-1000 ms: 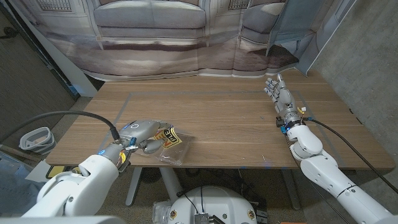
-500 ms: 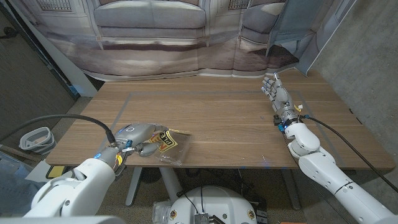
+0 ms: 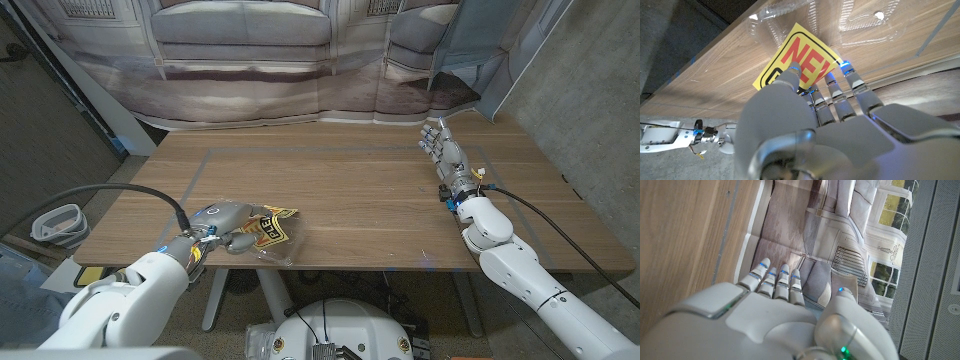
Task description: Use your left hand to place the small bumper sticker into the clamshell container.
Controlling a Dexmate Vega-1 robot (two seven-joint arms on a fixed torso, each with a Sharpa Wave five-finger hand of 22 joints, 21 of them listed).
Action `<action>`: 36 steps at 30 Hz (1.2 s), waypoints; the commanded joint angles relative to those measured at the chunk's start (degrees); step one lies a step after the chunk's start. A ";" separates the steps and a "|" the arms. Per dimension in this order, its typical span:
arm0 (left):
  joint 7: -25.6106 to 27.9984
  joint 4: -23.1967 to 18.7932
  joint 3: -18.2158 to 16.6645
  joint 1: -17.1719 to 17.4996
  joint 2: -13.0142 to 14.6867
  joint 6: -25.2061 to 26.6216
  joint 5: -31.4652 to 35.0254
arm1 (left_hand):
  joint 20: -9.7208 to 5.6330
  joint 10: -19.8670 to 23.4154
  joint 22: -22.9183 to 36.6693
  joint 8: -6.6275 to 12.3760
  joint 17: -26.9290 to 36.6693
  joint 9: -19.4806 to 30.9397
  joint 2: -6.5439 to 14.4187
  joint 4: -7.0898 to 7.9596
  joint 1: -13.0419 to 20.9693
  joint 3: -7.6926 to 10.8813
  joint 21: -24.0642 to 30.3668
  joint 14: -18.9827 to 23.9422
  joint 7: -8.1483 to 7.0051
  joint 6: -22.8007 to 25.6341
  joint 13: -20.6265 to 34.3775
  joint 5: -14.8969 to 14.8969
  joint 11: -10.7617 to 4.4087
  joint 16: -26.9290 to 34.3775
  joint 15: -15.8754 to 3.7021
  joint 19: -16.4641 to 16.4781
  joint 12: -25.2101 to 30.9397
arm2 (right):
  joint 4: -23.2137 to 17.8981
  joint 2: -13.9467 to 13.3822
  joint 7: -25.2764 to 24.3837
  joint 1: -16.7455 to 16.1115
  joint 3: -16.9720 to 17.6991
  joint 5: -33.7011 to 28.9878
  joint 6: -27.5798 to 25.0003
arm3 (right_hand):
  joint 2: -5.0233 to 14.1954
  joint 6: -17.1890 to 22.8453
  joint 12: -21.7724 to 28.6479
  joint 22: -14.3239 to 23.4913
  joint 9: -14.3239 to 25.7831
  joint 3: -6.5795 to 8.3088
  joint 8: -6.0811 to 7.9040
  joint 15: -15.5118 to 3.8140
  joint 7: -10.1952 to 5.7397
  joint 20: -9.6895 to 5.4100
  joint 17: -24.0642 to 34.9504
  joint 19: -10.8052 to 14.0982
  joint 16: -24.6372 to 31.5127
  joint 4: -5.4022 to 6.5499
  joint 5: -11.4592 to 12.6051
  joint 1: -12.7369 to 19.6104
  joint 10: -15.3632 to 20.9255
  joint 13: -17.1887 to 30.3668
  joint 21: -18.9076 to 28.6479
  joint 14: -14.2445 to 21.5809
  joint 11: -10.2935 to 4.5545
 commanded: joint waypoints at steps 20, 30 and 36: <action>-5.44 -0.81 2.40 -2.48 2.65 4.85 2.65 | 3.95 -4.82 0.22 -1.15 -0.19 0.00 -2.32 0.94 -2.90 -2.01 -3.15 -6.73 0.20 -2.33 0.26 0.63 0.36 -1.43 -1.78 -7.23 -1.14 | 0.03 -0.03 -0.17 0.25 -0.15 0.04 -0.09 | 0.37 0.60 0.04 0.21 0.18 0.32 0.11 -0.08 -0.32 -0.03 0.14 0.42 -0.09 -0.28 -0.30 0.42 0.69 0.35 -0.12 0.58 -0.16; -5.76 -1.06 2.53 -2.96 3.67 5.80 2.54 | 4.68 -7.53 0.29 -1.66 -0.33 -0.03 -2.78 1.09 -3.62 -2.50 -4.22 -9.28 0.22 -4.45 0.25 1.00 0.84 -1.46 -1.11 -10.97 -1.32 | 0.37 0.05 0.07 0.53 -0.12 0.21 0.07 | 0.38 0.61 0.03 0.21 0.18 0.32 0.11 -0.07 -0.37 0.06 0.14 0.40 -0.11 -0.30 -0.31 0.44 0.68 0.35 -0.13 0.55 -0.23; -5.89 -0.83 2.42 -3.48 4.00 5.95 2.00 | 4.90 -7.90 0.30 -1.73 -0.35 -0.03 -2.85 1.18 -3.86 -2.64 -4.28 -9.67 0.56 -4.94 0.24 1.06 0.91 -1.37 -0.94 -11.50 -1.23 | 0.63 0.28 0.01 0.69 -0.19 0.33 0.07 | 0.39 0.64 0.02 0.21 0.18 0.32 0.12 -0.01 -0.39 0.07 0.14 0.41 -0.09 -0.31 -0.32 0.44 0.66 0.35 -0.12 0.59 -0.13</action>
